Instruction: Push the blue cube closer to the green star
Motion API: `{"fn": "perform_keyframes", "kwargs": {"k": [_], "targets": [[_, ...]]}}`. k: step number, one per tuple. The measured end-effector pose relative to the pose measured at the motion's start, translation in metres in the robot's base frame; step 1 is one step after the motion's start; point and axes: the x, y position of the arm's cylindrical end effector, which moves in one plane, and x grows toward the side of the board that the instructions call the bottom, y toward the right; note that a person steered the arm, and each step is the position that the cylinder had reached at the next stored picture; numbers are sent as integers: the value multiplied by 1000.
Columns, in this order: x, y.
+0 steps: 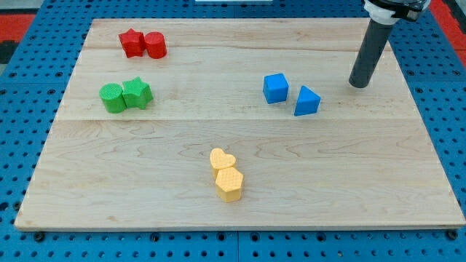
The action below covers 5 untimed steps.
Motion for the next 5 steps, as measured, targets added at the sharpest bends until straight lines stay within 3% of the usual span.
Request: {"fn": "perform_keyframes", "kwargs": {"k": [1, 3, 4, 5], "targets": [[0, -2], [4, -153], [4, -193], [4, -194]]}}
